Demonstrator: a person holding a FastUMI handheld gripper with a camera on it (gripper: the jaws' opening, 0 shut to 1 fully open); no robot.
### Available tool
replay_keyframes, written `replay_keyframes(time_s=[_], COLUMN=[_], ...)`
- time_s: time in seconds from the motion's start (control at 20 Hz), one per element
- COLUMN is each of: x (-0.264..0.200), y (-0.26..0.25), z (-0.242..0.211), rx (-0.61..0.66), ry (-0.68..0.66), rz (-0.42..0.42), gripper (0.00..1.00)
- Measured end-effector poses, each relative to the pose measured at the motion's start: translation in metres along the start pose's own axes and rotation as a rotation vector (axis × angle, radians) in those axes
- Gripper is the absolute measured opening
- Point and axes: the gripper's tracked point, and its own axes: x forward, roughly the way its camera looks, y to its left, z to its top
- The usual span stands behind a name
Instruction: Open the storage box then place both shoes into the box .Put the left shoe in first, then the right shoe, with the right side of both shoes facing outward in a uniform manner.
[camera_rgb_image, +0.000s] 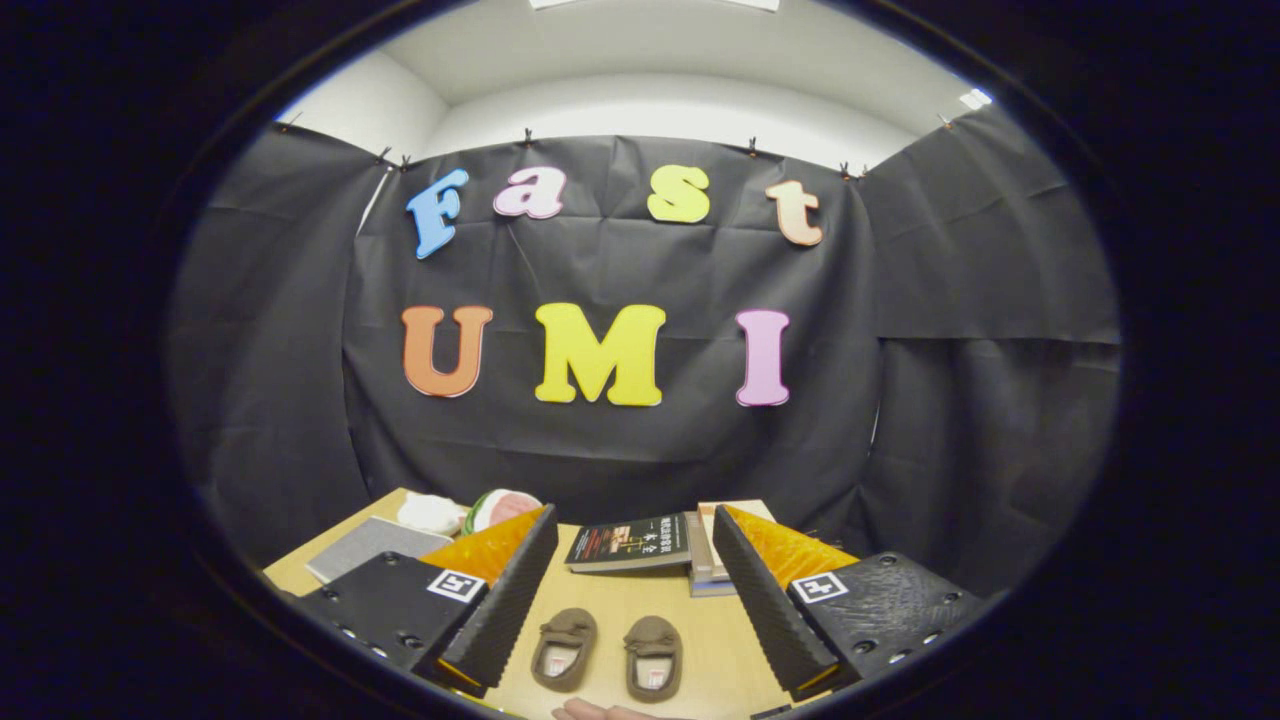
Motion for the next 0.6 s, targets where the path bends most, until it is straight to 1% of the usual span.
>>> replay_keyframes(time_s=[0.25, 0.5, 0.6], x=[0.01, 0.029, 0.037], y=[0.013, 0.046, 0.071], z=[-0.013, -0.06, -0.086], rx=[0.001, -0.003, 0.017], ry=[0.033, 0.153, 0.229], rz=[0.044, 0.118, 0.181], gripper=[0.95, 0.95, 0.95])
